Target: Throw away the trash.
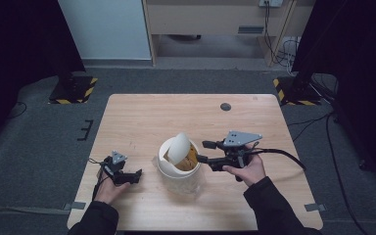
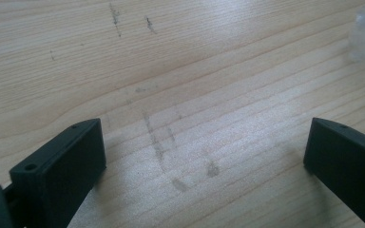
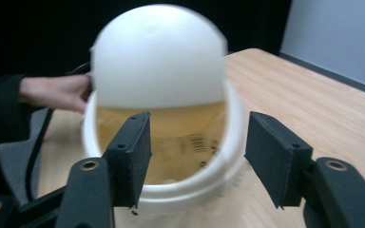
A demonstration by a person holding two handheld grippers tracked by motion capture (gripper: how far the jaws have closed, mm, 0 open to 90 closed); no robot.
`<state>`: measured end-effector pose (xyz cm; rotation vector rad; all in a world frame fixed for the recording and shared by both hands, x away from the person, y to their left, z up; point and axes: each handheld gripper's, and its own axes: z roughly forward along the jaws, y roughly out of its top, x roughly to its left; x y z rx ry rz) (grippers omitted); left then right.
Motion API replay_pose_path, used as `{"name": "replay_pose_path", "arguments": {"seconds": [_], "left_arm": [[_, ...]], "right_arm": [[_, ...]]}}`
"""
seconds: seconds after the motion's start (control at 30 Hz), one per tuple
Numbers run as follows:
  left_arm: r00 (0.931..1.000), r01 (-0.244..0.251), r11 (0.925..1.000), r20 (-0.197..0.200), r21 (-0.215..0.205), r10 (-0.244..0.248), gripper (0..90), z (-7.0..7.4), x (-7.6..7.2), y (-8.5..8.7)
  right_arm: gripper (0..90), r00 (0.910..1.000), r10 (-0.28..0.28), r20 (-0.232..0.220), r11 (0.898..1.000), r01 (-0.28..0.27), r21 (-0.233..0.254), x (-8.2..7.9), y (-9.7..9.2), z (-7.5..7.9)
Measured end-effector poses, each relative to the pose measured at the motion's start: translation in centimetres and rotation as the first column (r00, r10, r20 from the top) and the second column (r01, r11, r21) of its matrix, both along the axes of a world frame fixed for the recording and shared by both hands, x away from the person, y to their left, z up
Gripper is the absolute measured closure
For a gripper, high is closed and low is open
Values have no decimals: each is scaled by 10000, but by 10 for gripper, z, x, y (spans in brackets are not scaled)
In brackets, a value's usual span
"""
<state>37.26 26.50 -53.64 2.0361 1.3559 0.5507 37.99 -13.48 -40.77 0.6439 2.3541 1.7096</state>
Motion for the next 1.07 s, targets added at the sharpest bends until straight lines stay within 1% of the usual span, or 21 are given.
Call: {"name": "replay_pose_path", "arguments": {"seconds": [0.03, 0.1, 0.2, 0.27, 0.3, 0.33, 0.37, 0.5, 0.57, 0.6, 0.63, 0.73, 0.83, 0.87, 0.9, 0.93, 0.97, 1.07], "left_arm": [[10000, 0, 10000, 0, 1, 0, 0, 0, 0, 0], [10000, -1, 10000, 0, -1, 1, 0, 0, 0, 0], [10000, 0, 10000, 0, -1, 0, 0, 0, 0, 0], [10000, -1, 10000, 1, -3, 1, 0, 0, 0, 0], [10000, -1, 10000, 1, -3, 1, 0, 0, 0, 0], [10000, -1, 10000, 1, -2, 1, 0, 0, 0, 0], [10000, 0, 10000, 0, 0, 0, 0, 0, 0, 0], [10000, 0, 10000, 0, -1, 0, 0, 0, 0, 0], [10000, 0, 10000, 1, -1, 0, 0, 0, 0, 0], [10000, 1, 10000, 0, 1, -1, 0, 0, 0, 0], [10000, 1, 10000, 0, 1, -1, 0, 0, 0, 0], [10000, -1, 10000, 1, -1, 1, 0, 0, 0, 0], [10000, 0, 10000, 0, -2, 0, 0, 0, 0, 0], [10000, 1, 10000, 0, -1, -1, 0, 0, 0, 0], [10000, 1, 10000, 0, 1, -1, 0, 0, 0, 0], [10000, -2, 10000, 0, -2, 2, 0, 0, 0, 0], [10000, -2, 10000, 0, -2, 2, 0, 0, 0, 0], [10000, -2, 10000, 4, -2, 2, 0, 0, 0, 0]], "right_arm": [[386, 9993, -381, 51, 9993, 381, -17, 4, -7, -1], [362, 9968, -793, 111, 9967, 795, -182, 7, -14, -3], [306, 9911, -1328, 47, 9908, 1329, -251, 13, -23, -8], [299, 9865, -1639, -15, 9860, 1638, -327, 18, -30, -14], [299, 9865, -1639, -15, 9860, 1638, -327, 18, -30, -14], [280, 9805, -1961, -107, 9797, 1954, -456, 22, -36, -20], [280, 9805, -1961, -107, 9797, 1954, -456, 22, -36, -20], [247, 9676, -2511, -272, 9649, 2480, -869, 30, -49, -34], [239, 9624, -2690, -373, 9580, 2633, -1139, 33, -55, -42], [221, 9536, -2962, -540, 9483, 2869, -1355, 36, -60, -49], [221, 9536, -2962, -540, 9483, 2869, -1355, 36, -60, -49], [200, 9402, -3337, -688, 9314, 3175, -1782, 40, -68, -60], [193, 9274, -3668, -738, 9145, 3448, -2116, 44, -77, -70], [190, 9210, -3820, -758, 9068, 3578, -2228, 45, -79, -73], [185, 9062, -4151, -802, 8894, 3857, -2454, 47, -86, -79], [181, 8997, -4289, -817, 8814, 3969, -2560, 48, -90, -82], [181, 8997, -4289, -817, 8814, 3969, -2560, 48, -90, -82], [175, 8784, -4701, -866, 8556, 4294, -2889, 51, -100, -89]]}}
